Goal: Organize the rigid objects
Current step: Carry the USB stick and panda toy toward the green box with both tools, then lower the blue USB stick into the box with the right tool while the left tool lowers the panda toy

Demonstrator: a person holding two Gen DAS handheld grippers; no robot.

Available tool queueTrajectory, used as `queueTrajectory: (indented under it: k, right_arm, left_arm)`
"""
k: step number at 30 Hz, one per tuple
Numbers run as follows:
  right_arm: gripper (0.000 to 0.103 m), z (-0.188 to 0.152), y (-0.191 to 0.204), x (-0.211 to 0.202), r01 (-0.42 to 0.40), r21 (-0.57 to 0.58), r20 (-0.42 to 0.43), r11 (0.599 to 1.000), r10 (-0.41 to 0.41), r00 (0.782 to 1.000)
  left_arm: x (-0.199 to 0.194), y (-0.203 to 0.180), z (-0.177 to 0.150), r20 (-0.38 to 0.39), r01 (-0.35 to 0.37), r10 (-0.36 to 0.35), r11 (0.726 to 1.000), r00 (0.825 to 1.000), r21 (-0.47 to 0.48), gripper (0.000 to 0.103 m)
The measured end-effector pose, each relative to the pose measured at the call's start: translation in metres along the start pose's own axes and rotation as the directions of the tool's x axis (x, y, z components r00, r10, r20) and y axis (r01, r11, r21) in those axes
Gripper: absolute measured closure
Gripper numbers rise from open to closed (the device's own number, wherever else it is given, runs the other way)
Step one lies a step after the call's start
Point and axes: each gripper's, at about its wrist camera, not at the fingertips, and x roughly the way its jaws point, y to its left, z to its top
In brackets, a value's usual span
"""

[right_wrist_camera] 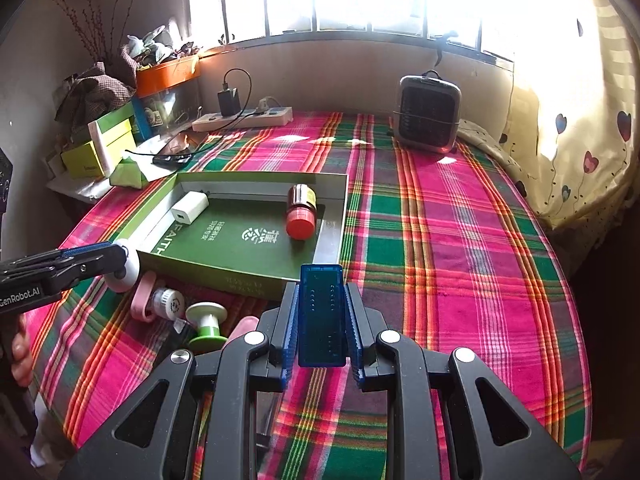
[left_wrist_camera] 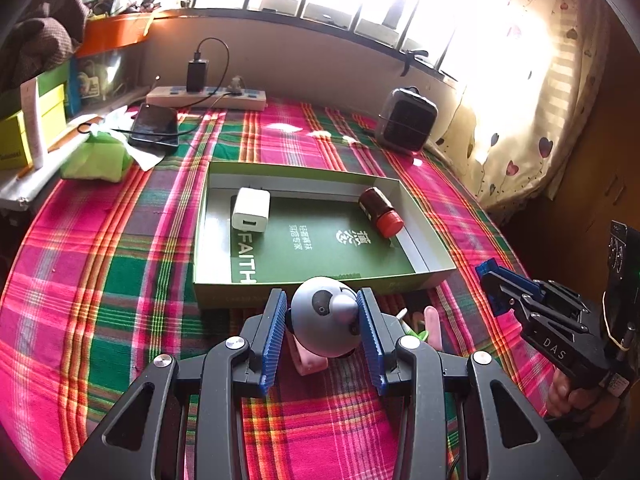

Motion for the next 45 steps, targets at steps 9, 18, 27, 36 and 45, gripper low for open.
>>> queueTrajectory:
  k: [9, 18, 27, 36, 45]
  right_arm:
    - [0.08, 0.031, 0.007, 0.024, -0.065, -0.012, -0.019, 0.998, 0.064, 0.998]
    - [0.08, 0.061, 0.024, 0.055, -0.11, -0.052, -0.044, 0.993, 0.108, 0.993]
    - [0.08, 0.079, 0.037, 0.094, -0.147, -0.074, -0.103, 0.986, 0.139, 0.985]
    - [0.08, 0.085, 0.04, 0.13, -0.172, -0.064, -0.169, 0.983, 0.159, 0.973]
    - [0.08, 0.086, 0.045, 0.149, -0.173, -0.076, -0.198, 0.982, 0.155, 0.968]
  left_arm:
    - [0.015, 0.012, 0.022, 0.004, -0.01, 0.01, 1.0, 1.0, -0.008, 0.068]
    - [0.032, 0.017, 0.038, -0.001, -0.02, 0.02, 1.0, 1.0, -0.003, 0.068]
    - [0.049, 0.02, 0.045, -0.016, -0.036, 0.036, 0.999, 0.999, 0.006, 0.068]
    - [0.066, 0.025, 0.047, -0.039, -0.044, 0.044, 0.999, 0.998, 0.002, 0.068]
    - [0.08, 0.025, 0.048, -0.063, -0.052, 0.053, 0.999, 0.997, 0.009, 0.068]
